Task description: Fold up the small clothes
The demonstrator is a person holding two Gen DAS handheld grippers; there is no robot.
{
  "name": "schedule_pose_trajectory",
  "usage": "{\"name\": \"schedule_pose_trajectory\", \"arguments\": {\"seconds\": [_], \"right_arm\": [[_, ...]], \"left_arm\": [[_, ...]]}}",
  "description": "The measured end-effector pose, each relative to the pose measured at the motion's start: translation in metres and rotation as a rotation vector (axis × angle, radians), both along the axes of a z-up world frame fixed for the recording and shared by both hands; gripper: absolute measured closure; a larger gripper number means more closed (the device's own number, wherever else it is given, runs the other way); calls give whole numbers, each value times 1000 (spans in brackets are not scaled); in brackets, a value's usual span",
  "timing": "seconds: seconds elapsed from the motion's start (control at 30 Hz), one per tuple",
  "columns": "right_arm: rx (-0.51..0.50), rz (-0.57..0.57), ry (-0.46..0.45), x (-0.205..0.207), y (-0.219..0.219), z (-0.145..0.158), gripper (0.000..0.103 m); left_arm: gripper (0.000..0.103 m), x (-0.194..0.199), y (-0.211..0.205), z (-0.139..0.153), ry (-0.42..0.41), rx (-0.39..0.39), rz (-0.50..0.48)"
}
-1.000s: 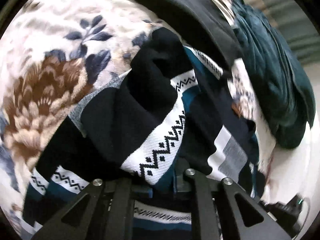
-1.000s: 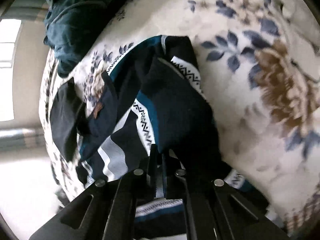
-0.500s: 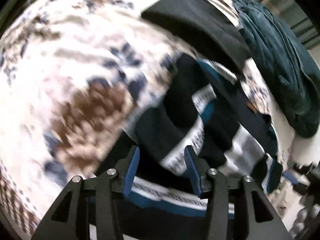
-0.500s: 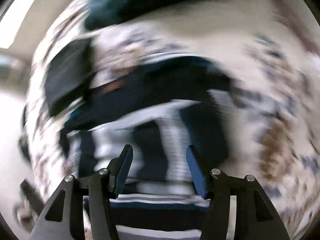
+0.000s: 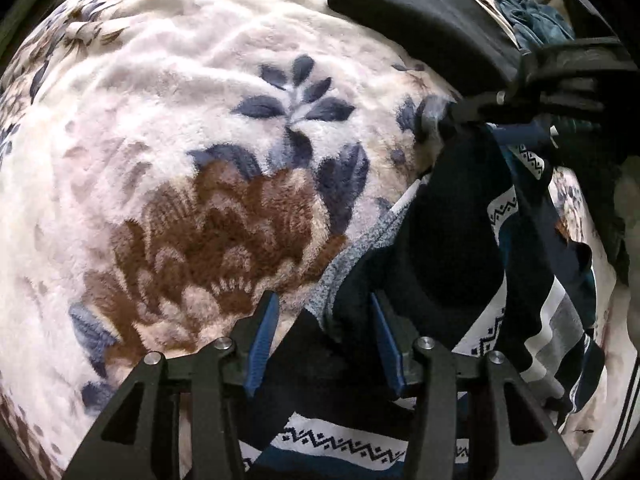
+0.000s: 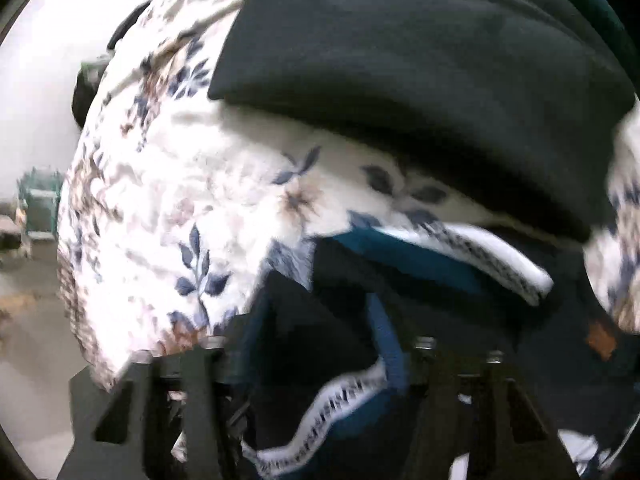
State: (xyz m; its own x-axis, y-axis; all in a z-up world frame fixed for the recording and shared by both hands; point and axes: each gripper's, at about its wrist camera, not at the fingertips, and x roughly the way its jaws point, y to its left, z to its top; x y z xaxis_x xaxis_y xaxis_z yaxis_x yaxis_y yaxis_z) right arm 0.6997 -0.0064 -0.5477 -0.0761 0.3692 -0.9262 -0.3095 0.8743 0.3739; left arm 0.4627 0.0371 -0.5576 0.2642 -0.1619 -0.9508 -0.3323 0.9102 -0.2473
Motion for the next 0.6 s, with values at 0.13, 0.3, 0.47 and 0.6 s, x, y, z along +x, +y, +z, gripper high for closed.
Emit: {"name": "schedule_pose_trajectory", "arguments": {"seconds": [0.13, 0.3, 0.47, 0.6], "right_arm": [[-22, -121, -55, 1, -15, 8, 95], [-38, -382, -38, 15, -67, 2, 101], [24, -473, 76, 24, -110, -11, 98], [17, -417, -6, -3, -134, 29, 48]], "left_arm": [[56, -2, -1, -2, -18, -19, -14], [56, -4, 6, -4, -8, -45, -21], [54, -1, 14, 9, 19, -69, -11], [23, 9, 20, 37, -32, -68, -10]]}}
